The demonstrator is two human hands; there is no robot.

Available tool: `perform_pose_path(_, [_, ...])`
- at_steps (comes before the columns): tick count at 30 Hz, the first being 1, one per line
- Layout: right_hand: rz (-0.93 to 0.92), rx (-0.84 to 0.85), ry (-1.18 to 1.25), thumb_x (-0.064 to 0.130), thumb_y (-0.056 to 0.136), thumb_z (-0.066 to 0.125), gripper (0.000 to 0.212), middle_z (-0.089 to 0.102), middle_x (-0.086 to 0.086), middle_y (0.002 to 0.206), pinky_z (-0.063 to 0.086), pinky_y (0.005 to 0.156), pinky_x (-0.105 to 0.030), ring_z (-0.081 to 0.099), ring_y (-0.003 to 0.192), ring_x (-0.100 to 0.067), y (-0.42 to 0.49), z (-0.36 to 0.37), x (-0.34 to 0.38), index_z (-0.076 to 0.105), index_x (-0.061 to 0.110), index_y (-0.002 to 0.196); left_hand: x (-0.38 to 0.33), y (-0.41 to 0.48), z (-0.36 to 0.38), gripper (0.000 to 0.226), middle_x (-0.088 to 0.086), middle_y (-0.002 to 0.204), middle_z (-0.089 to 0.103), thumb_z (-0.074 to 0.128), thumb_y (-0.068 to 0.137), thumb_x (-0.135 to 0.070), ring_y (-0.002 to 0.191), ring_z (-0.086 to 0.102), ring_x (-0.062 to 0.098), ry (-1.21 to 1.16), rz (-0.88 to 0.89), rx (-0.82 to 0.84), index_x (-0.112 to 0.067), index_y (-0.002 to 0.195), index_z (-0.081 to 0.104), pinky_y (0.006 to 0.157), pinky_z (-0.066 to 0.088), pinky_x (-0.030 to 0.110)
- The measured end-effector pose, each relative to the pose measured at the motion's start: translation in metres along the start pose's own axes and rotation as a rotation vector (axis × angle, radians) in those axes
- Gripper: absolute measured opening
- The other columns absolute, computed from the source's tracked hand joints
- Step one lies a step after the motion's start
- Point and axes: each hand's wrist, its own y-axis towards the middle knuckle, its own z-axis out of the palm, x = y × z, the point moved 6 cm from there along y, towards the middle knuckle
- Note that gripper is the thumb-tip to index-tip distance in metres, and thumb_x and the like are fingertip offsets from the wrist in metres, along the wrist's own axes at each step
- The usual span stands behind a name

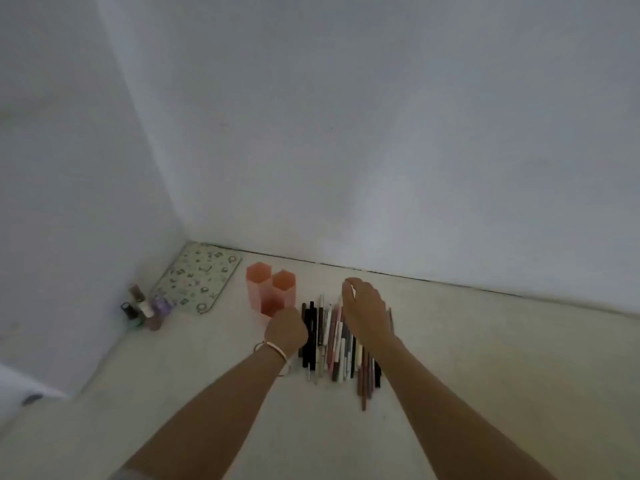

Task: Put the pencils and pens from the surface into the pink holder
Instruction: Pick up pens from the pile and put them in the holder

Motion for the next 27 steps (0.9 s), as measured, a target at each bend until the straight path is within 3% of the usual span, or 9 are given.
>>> perform_pose_path(6, [0.027,-0.029,0.152,0.025,0.103,0.034,0.037,0.058,-0.006,0.129,0.038,0.106,-0.036,0.051,0.119,-0.021,0.011,0.025,-0.012,0.056,0.013,0.130,0.013,0.017,0.028,0.028,0.014,0.126,0.057,0.049,0.097,-0.017,0.117,0.057,0.026,0.016,-0.054,0.035,-0.004,0.120,0.056,0.093,0.047,0.029])
perform_pose_path(15, [0.058,-0.066,0.220,0.019,0.102,0.037,0.034,0.059,-0.003,0.128,0.036,0.101,-0.026,0.050,0.121,-0.017,0.025,0.037,-0.029,0.056,0.013,0.129,0.021,0.027,0.046,0.031,0.011,0.129,0.054,0.054,0.091,-0.004,0.116,0.060,0.027,0.036,-0.199,0.046,-0.007,0.121,0.056,0.089,0.050,0.032])
perform_pose_path(20, [0.061,-0.043,0.238,0.018,0.101,0.038,0.034,0.058,-0.003,0.127,0.040,0.102,-0.029,0.051,0.119,-0.016,0.025,0.046,-0.036,0.054,0.013,0.131,0.019,0.024,0.044,0.026,0.009,0.123,0.058,0.057,0.094,-0.013,0.112,0.061,0.027,0.039,-0.124,0.024,-0.007,0.119,0.055,0.087,0.050,0.031])
perform_pose_path(22, [0.064,-0.050,0.249,0.016,0.100,0.040,0.034,0.058,-0.003,0.127,0.042,0.103,-0.032,0.052,0.119,-0.016,0.027,0.047,-0.038,0.054,0.013,0.131,0.012,0.021,0.034,0.021,0.008,0.114,0.059,0.058,0.094,-0.019,0.105,0.062,0.025,-0.008,-0.047,0.030,-0.007,0.111,0.056,0.084,0.050,0.031])
perform_pose_path(24, [0.061,-0.056,0.244,0.013,0.099,0.044,0.033,0.058,-0.003,0.127,0.044,0.102,-0.034,0.053,0.117,-0.017,0.033,0.047,-0.038,0.055,0.013,0.130,0.004,0.019,0.014,0.012,0.005,0.094,0.062,0.062,0.091,-0.019,0.084,0.064,0.018,-0.161,0.041,-0.009,-0.010,0.095,0.056,0.074,0.055,0.028])
perform_pose_path(27, [0.056,-0.016,0.140,0.011,0.095,0.048,0.032,0.062,-0.005,0.122,0.046,0.097,-0.029,0.057,0.111,-0.018,0.049,0.057,-0.032,0.060,0.011,0.125,-0.005,0.013,-0.044,0.017,-0.003,0.078,0.055,0.065,0.089,-0.014,0.064,0.057,0.006,-0.409,0.142,-0.168,-0.020,0.089,0.048,0.056,0.049,0.016])
